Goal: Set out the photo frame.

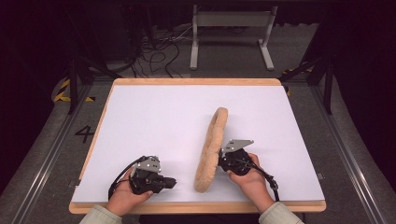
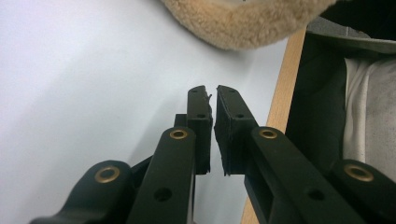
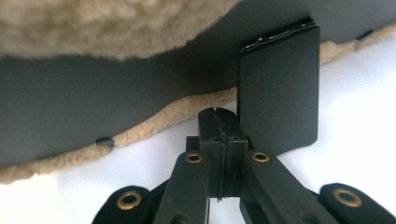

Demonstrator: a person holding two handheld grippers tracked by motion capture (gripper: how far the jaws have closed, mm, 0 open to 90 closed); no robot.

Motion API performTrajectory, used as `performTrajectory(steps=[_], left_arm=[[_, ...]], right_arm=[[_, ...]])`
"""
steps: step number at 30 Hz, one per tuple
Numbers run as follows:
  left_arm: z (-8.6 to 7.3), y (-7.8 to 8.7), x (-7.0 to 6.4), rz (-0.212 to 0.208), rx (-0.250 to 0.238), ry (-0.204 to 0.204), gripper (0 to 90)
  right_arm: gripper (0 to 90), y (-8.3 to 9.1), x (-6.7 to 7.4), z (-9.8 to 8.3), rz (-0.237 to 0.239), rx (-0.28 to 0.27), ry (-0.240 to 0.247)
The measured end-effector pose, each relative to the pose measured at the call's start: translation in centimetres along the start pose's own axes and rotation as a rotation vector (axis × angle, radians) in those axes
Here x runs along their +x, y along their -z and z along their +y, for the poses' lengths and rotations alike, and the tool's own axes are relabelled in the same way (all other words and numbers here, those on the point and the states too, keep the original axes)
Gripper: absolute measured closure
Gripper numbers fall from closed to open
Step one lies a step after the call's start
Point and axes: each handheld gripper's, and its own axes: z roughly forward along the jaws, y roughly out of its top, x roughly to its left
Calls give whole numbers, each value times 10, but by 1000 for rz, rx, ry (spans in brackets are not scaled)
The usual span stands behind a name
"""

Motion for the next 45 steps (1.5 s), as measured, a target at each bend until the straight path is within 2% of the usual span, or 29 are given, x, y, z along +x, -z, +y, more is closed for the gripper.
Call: performTrajectory(steps=[2, 3, 7, 20, 23, 27, 30, 31, 32, 33, 34, 35, 38, 40, 41, 42, 43, 44, 45], left_arm=[[0, 0, 1, 12, -7, -17, 843], [0, 0, 0, -1, 0, 0, 843], [0, 0, 1, 7, -7, -10, 843], [0, 1, 2, 12, -15, -16, 842], [0, 1, 2, 5, -11, -4, 840], [2, 1, 3, 12, -19, -5, 836], [5, 0, 5, 26, -26, -13, 827], [5, 0, 5, 23, -27, -1, 825], [6, 0, 7, 29, -29, -14, 823], [7, -1, 7, 28, -27, 1, 823], [8, -1, 8, 37, -32, -10, 822], [8, -2, 8, 34, -31, 5, 821], [11, -3, 11, 43, -38, -2, 818], [12, -4, 11, 40, -35, 11, 817], [13, -4, 12, 50, -41, 2, 815], [14, -5, 12, 44, -36, 12, 814], [15, -5, 14, 53, -44, -6, 814], [15, -6, 14, 46, -40, 8, 814], [16, -6, 14, 49, -41, 5, 814]], right_arm=[[900, 2, -4, -1, -7, -2, -12], [900, 3, -6, -2, -11, -3, -14], [900, 7, -16, -4, -40, -9, -39], [900, 18, -39, -12, -79, -19, -93], [900, 25, -41, -13, -81, -26, -103], [900, 43, -43, -18, -89, -42, -112], [900, 61, -41, -20, -104, -61, -114], [900, 69, -39, -20, -112, -70, -109], [900, 74, -38, -20, -118, -76, -104], [900, 79, -36, -20, -121, -80, -99], [900, 85, -34, -20, -127, -88, -95], [900, 89, -32, -20, -130, -94, -96], [900, 104, -26, -19, -148, -124, -91], [900, 108, -24, -18, -149, -133, -87], [900, 114, -20, -16, -148, -146, -81], [900, 117, -17, -15, -147, -159, -80], [900, 120, -13, -14, -144, -167, -71], [900, 123, -10, -12, -138, -173, -64], [900, 124, -6, -12, -131, -180, -56]])
